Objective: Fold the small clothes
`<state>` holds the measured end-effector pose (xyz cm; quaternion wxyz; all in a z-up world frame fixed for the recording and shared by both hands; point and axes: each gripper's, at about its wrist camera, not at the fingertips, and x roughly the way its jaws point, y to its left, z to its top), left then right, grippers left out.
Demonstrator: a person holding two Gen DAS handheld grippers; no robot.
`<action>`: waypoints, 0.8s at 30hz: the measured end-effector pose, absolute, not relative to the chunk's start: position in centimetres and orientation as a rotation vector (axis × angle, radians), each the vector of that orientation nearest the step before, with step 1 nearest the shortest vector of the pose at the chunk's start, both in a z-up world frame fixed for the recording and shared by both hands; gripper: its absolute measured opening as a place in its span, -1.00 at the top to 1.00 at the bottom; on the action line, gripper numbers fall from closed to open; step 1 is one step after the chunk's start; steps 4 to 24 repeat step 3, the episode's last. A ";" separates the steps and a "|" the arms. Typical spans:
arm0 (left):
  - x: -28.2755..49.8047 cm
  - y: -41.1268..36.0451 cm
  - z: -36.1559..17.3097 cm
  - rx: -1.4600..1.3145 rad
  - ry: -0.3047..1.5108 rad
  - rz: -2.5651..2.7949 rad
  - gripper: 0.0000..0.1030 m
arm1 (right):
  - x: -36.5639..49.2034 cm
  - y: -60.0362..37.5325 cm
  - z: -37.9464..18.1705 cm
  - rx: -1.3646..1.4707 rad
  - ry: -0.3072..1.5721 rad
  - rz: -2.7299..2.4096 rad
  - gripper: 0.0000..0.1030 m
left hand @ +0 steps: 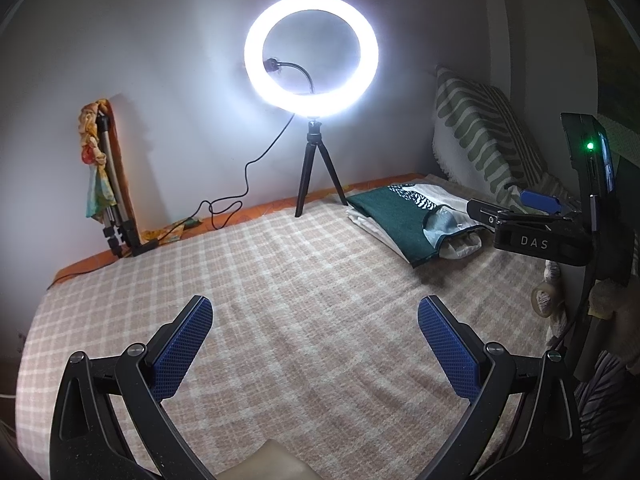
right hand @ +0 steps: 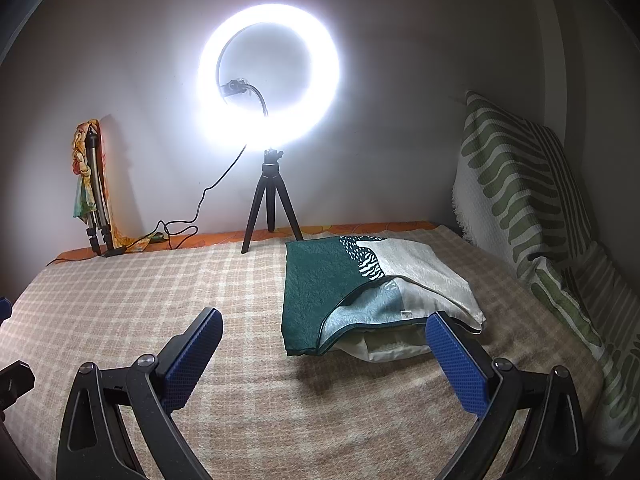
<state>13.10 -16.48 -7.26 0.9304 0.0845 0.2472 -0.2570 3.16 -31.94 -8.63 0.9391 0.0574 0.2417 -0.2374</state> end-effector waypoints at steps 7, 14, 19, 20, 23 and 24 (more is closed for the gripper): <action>13.2 -16.5 -7.3 0.165 0.516 -0.533 -0.98 | 3.1 -31.9 -8.7 0.117 0.493 -0.486 -0.99; 13.2 -16.5 -7.3 0.165 0.516 -0.533 -0.98 | 3.1 -31.9 -8.7 0.117 0.493 -0.486 -0.99; 13.2 -16.5 -7.3 0.165 0.516 -0.533 -0.98 | 3.1 -31.9 -8.7 0.117 0.493 -0.486 -0.99; 13.2 -16.5 -7.3 0.165 0.516 -0.533 -0.98 | 3.1 -31.9 -8.7 0.117 0.493 -0.486 -0.99; 13.2 -16.5 -7.3 0.165 0.516 -0.533 -0.98 | 3.1 -31.9 -8.7 0.117 0.493 -0.486 -0.99; 13.2 -16.5 -7.3 0.165 0.516 -0.533 -0.98 | 3.1 -31.9 -8.7 0.117 0.493 -0.486 -0.99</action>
